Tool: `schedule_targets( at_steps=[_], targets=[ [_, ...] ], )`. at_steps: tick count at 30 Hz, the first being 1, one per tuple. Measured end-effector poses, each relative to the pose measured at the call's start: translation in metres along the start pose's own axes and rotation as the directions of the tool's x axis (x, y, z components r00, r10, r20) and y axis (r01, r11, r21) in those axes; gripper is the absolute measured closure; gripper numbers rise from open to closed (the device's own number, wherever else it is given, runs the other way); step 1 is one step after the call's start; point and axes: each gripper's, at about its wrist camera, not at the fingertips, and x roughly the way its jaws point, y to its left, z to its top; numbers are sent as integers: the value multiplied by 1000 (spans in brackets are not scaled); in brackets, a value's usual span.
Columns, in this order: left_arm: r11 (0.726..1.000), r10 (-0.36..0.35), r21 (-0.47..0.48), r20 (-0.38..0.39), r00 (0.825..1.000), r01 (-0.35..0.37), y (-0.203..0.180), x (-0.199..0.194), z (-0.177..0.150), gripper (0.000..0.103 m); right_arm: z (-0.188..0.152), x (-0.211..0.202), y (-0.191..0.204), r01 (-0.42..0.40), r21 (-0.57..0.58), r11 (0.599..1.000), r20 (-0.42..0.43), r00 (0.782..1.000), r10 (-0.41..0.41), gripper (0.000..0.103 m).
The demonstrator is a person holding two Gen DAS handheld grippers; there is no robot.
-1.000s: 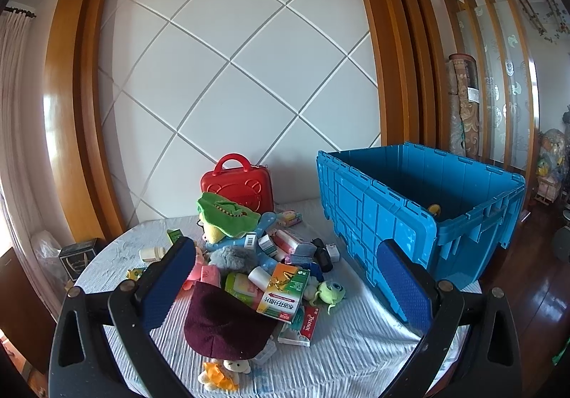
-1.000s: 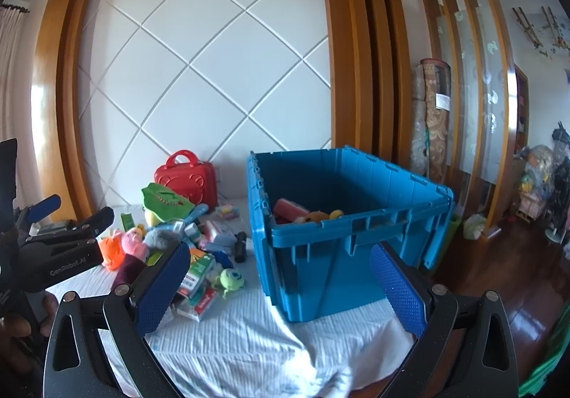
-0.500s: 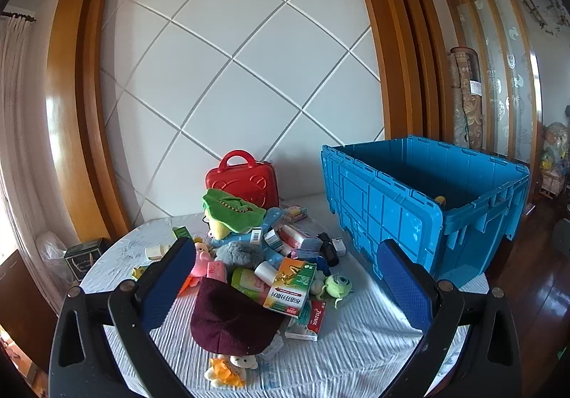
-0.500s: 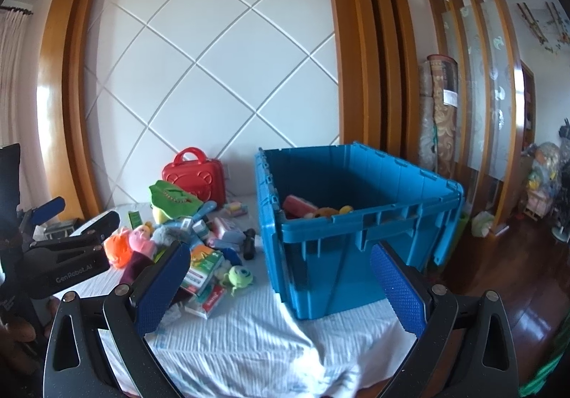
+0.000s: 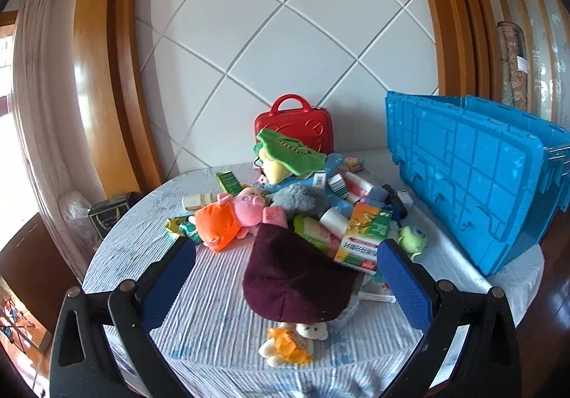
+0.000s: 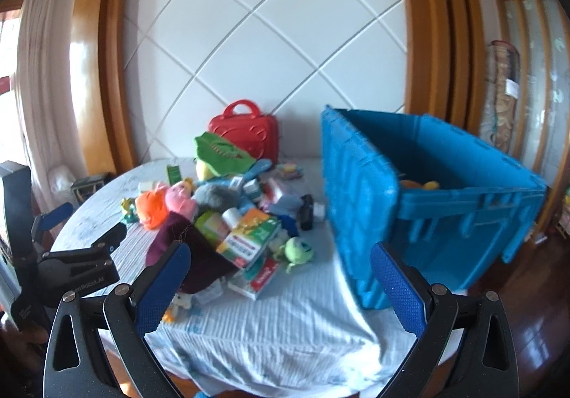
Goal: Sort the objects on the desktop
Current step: 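Reach the right gripper to the maroon knit hat and grasp it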
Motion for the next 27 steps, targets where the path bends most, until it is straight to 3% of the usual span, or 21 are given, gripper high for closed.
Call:
schedule_targets(
  at_steps=[4, 9, 12, 16, 21, 27],
  targets=[
    [999, 38, 19, -22, 999, -37, 38, 43, -8, 0, 9, 44, 23, -28, -9, 1000, -25, 999, 27, 1],
    [998, 31, 55, -58, 998, -28, 73, 103, -5, 0, 28, 117, 48, -29, -16, 999, -86, 996, 28, 1],
    [996, 13, 91, -72, 997, -6, 89, 138, -4, 0, 32, 164, 64, -19, -13, 1000, -142, 990, 17, 1],
    [990, -62, 116, -124, 990, 76, 94, 180, -8, 0, 23, 209, 77, 15, 28, 999, -218, 976, -9, 1],
    [967, -161, 166, -206, 965, 196, 73, 218, -26, 0, 1, 267, 79, 54, 62, 997, -313, 949, -32, 1],
    [927, -294, 152, -277, 915, 344, 49, 240, -48, 0, -22, 320, 70, 36, 96, 995, -387, 922, 4, 1]
  ],
)
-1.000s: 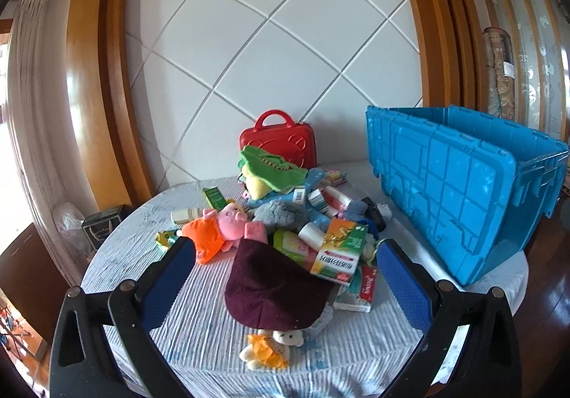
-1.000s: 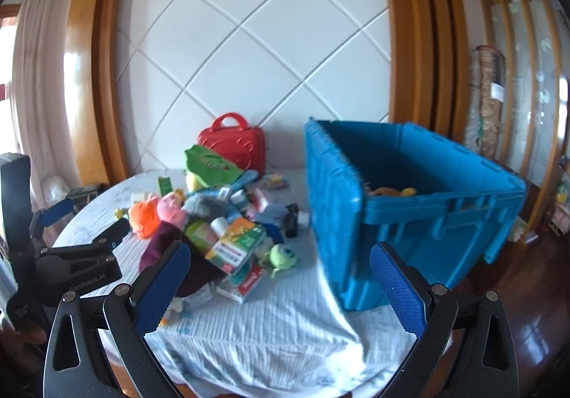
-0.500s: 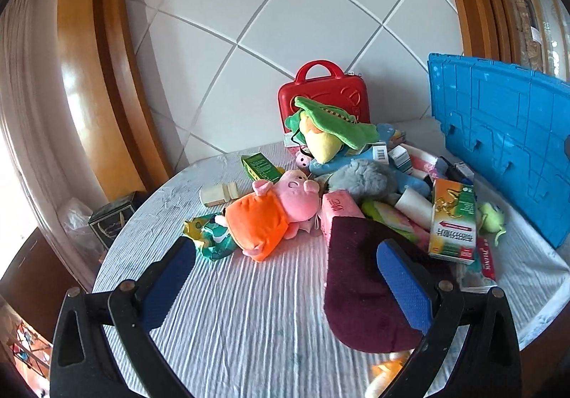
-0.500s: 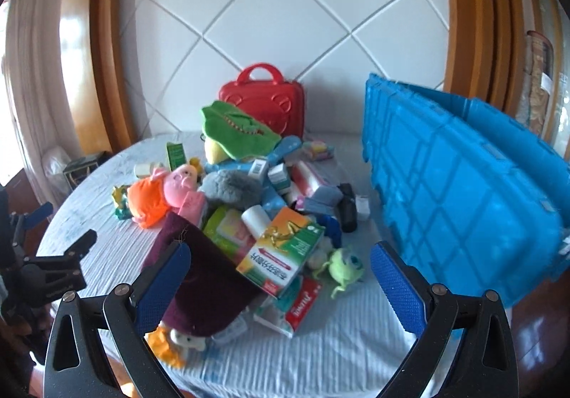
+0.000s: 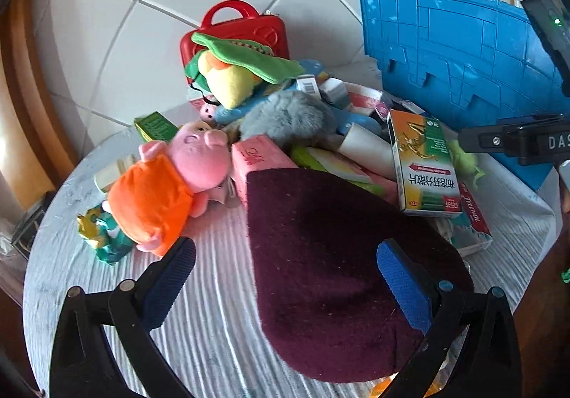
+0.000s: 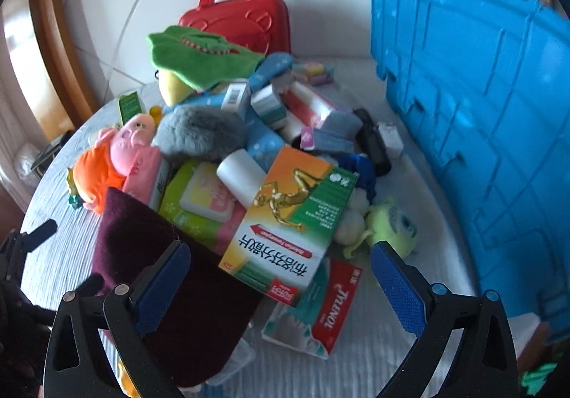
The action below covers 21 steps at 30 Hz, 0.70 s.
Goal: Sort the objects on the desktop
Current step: 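Reach the right gripper to the maroon knit hat and grasp it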
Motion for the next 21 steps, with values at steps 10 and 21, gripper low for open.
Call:
schedule_targets(
  at_steps=[10, 21],
  targets=[
    [1000, -24, -5, -40, 999, 24, 8, 45, -5, 0, -15, 46, 6, -156, -75, 985, -101, 984, 148, 1],
    [982, -145, 113, -42, 989, 149, 3, 46, -15, 0, -77, 67, 34, -414, -85, 906, -224, 894, 387, 16]
  ],
)
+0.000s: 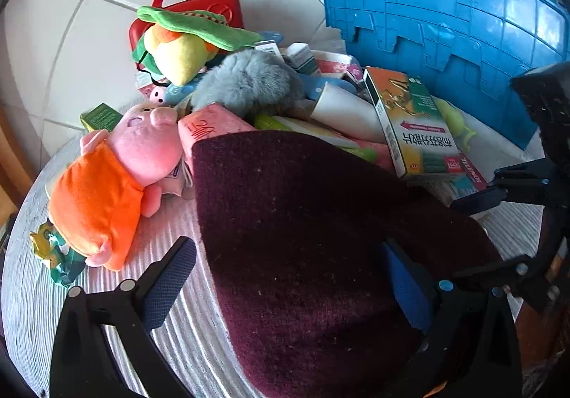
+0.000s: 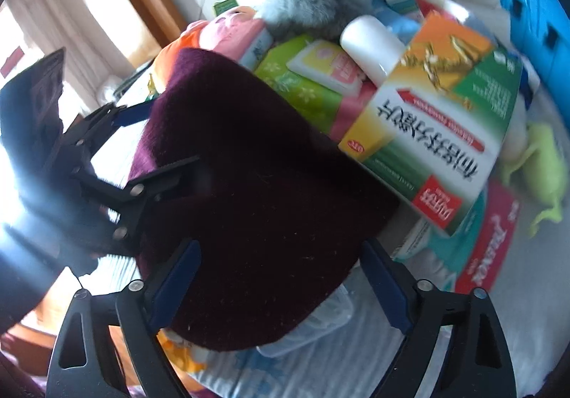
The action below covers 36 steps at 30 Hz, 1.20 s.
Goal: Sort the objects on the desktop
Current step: 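Reach the right gripper to the maroon knit hat and grasp it, then lift the maroon hat with the right gripper and carry it over the blue crate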
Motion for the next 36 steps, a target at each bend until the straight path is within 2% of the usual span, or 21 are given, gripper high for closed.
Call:
schedule_targets(
  at_steps=[3, 7, 10, 12, 14, 18, 22, 30, 36],
  targets=[
    [1000, -25, -6, -5, 1000, 25, 2, -2, -3, 6, 0, 3, 1, -10, -3, 1000, 11, 1000, 10, 27],
    [999, -37, -12, -13, 999, 36, 5, -6, -8, 15, 2, 8, 6, -44, -17, 999, 1, 999, 44, 36],
    [999, -40, -10, -13, 999, 40, 7, -11, -12, 27, 3, 5, 13, -32, -39, 999, 13, 999, 33, 55],
    [999, -37, -10, -16, 999, 37, 7, -15, -14, 36, 4, -1, 22, -22, -71, 997, 28, 999, 24, 81],
    [999, -38, -7, -23, 999, 38, 7, -20, -16, 51, 5, -3, 29, -13, -95, 995, 27, 1000, 16, 84],
    [999, -36, 2, -43, 998, 36, 5, -27, -17, 62, 5, -8, 41, -3, -127, 992, 37, 999, 7, 85],
    [999, -32, -3, -38, 999, 32, 5, -36, -13, 79, 9, -16, 49, 17, -154, 988, 65, 998, -7, 85],
    [1000, 2, 15, 12, 1000, -2, 4, -65, 5, 81, 28, -46, 67, 57, -210, 976, 134, 991, -29, 86],
    [999, 34, 37, 79, 996, -37, 6, -102, 38, 81, 49, -83, 85, 80, -236, 968, 229, 973, -24, 86]
  ],
)
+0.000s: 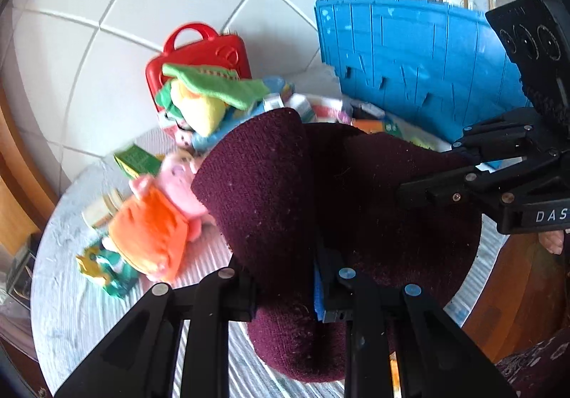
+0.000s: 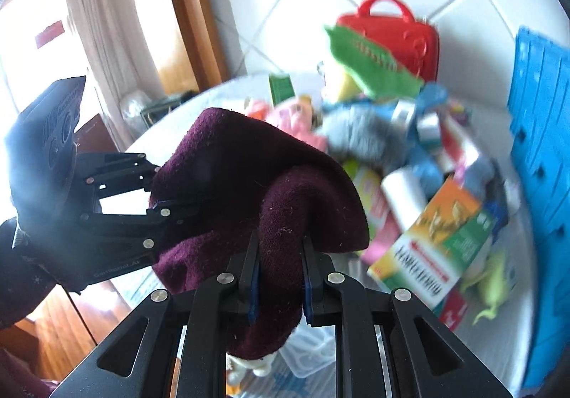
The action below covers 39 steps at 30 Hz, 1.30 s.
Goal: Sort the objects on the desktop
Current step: 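Lift the maroon hat with the right gripper and carry it over the blue crate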
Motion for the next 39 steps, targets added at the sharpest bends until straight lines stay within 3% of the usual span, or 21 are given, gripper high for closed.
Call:
schedule_targets(
  at_steps=[7, 14, 17, 21, 27, 30, 36, 39],
  targets=[
    [999, 14, 33, 111, 994, -17, 4, -30, 64, 81, 44, -50, 4, 109, -37, 993, 121, 987, -104, 86],
    [997, -51, 65, 235, 971, 36, -2, -50, 130, 81, 81, -103, -7, 269, 0, 963, 242, 935, -261, 86],
    [992, -103, 106, 294, 950, 75, -13, -58, 159, 81, 93, -133, -14, 337, 43, 940, 291, 896, -335, 86],
    [973, -213, 162, 340, 916, 166, -39, -66, 205, 81, 100, -185, -28, 448, 114, 887, 343, 820, -458, 86],
    [934, -333, 266, 392, 858, 240, -105, -69, 275, 81, 108, -264, -69, 559, 220, 799, 360, 715, -599, 86],
    [919, -372, 282, 402, 837, 274, -138, -63, 309, 81, 109, -298, -94, 599, 251, 760, 350, 676, -648, 86],
    [905, -408, 299, 409, 816, 302, -209, -35, 371, 81, 110, -345, -161, 653, 291, 699, 313, 625, -715, 85],
    [903, -412, 296, 393, 822, 311, -246, -9, 406, 81, 114, -367, -213, 659, 307, 687, 281, 627, -726, 85]
  ],
)
